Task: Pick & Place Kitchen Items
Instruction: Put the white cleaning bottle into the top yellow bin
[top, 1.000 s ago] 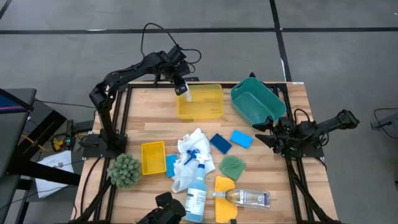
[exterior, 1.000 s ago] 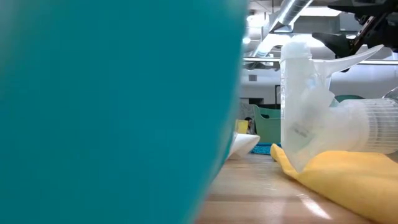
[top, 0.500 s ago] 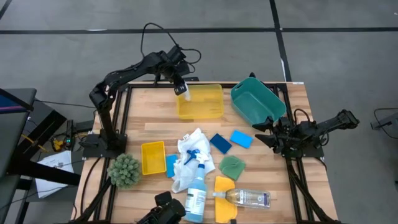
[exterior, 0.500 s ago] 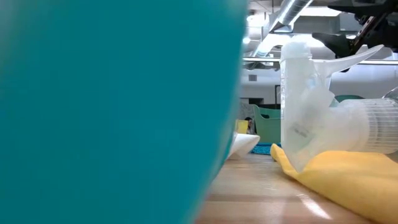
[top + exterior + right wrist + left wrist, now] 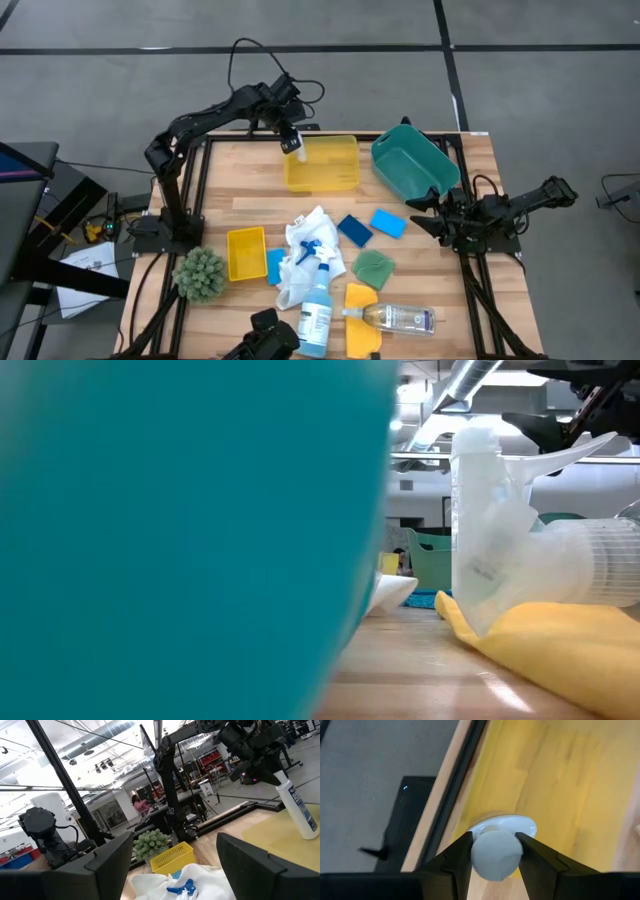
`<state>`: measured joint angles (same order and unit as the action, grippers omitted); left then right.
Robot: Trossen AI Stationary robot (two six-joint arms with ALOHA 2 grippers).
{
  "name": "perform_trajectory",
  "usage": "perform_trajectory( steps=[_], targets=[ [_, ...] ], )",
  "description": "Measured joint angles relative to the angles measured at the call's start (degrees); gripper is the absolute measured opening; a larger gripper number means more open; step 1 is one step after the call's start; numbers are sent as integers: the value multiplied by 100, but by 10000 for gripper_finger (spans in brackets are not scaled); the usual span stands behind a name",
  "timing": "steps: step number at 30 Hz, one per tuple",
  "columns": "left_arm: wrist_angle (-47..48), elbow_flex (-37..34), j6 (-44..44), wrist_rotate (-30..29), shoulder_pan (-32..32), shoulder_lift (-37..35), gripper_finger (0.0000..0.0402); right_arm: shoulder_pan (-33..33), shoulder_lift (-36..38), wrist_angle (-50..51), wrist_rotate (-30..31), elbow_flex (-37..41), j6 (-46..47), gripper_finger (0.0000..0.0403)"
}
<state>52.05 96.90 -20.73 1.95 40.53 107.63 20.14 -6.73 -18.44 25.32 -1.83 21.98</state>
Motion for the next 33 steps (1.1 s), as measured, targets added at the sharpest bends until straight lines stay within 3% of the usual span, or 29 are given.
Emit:
perform_trajectory(
  steps=[21,33],
  targets=[
    [-195,0,-24,239,0,-26,251,2,1,30,-7,0,4,278],
    [-363,2,-84,193,20,-191,267,2,0,44,-7,-2,7,278]
  ],
)
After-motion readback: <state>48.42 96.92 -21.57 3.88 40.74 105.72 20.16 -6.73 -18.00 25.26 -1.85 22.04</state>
